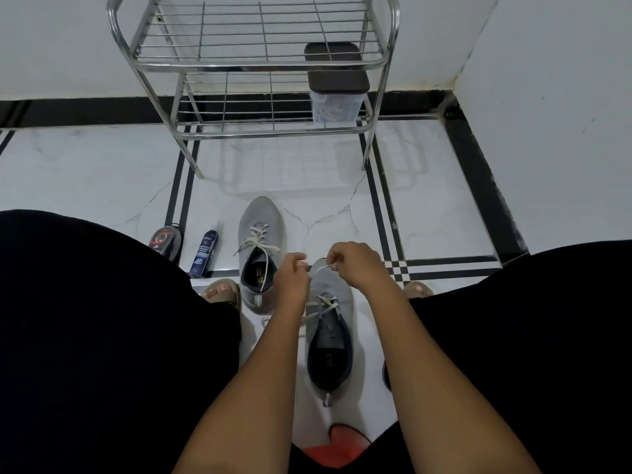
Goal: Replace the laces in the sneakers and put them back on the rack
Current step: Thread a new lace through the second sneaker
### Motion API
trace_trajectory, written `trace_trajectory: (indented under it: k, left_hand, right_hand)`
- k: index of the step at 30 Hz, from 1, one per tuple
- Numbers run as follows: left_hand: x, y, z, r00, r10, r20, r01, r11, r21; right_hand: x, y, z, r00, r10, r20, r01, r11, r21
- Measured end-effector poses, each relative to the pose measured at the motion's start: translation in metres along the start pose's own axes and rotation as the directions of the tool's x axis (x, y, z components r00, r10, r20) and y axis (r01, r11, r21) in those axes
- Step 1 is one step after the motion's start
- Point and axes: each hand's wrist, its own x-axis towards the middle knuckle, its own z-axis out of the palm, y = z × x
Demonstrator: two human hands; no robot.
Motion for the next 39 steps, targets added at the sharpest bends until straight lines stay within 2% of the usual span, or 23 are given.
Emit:
trace_trajectory:
  k: [2,4,11,13,15,19,21,25,30,34,37,39]
  left_hand:
    - [0.000,0.004,0.005,0.953,0.030,0.303,-0.022,0.999,-0.030]
    - [-0.004,0.001,0.005,0.915,0.042,0.400,-0.036,0.999,-0.021]
    - [0.005,-0.018,0.004,0.940,-0.084,0.330,0.079,0.996,0.028]
    - [0.007,-0.018,0.005,0.928,-0.100,0.359,0.065,0.992,0.108]
    - [0.006,-0.020,0.009,0.903,-0.106,0.415,0.065,0.992,0.113]
    - [-0.002,-0.023,0.016,0.897,-0.088,0.434,0.098,0.995,0.000]
    - [0.000,-0.025,0.017,0.916,-0.052,0.397,0.045,0.999,0.028]
    - [0.006,-0.029,0.016,0.910,-0.097,0.402,0.087,0.995,0.044]
    - [0.011,-0.034,0.021,0.926,-0.022,0.376,0.009,0.999,0.035]
    - [0.014,-0.041,0.024,0.942,-0.066,0.330,0.010,0.985,0.170]
    - [0.009,-0.049,0.026,0.965,-0.125,0.229,0.025,0.917,0.397]
    - [0.003,-0.056,0.028,0.976,-0.113,0.186,0.012,0.882,0.472]
  right_hand:
    - [0.000,-0.003,0.000,1.000,-0.025,-0.002,0.025,0.999,-0.021]
    - [0.000,-0.001,-0.003,1.000,0.003,-0.021,-0.003,1.000,-0.028]
    - [0.002,0.015,-0.002,0.991,0.082,-0.109,-0.089,0.994,-0.068]
    - [0.001,0.017,0.000,0.992,0.073,-0.103,-0.086,0.988,-0.128]
    - [0.000,0.017,0.004,0.995,0.046,-0.084,-0.061,0.983,-0.174]
    - [0.002,0.017,0.018,1.000,0.027,-0.002,-0.027,0.999,-0.037]
    - [0.004,0.018,0.022,0.998,0.054,-0.020,-0.053,0.999,0.006]
    - [0.007,0.024,0.025,0.987,0.146,-0.070,-0.137,0.984,0.116]
    - [0.012,0.028,0.031,0.982,0.191,0.004,-0.187,0.957,0.223]
    - [0.012,0.033,0.035,0.930,0.366,0.022,-0.357,0.890,0.284]
    - [0.006,0.041,0.051,0.897,0.398,0.191,-0.426,0.894,0.139]
    - [-0.003,0.044,0.070,0.865,0.396,0.308,-0.438,0.896,0.078]
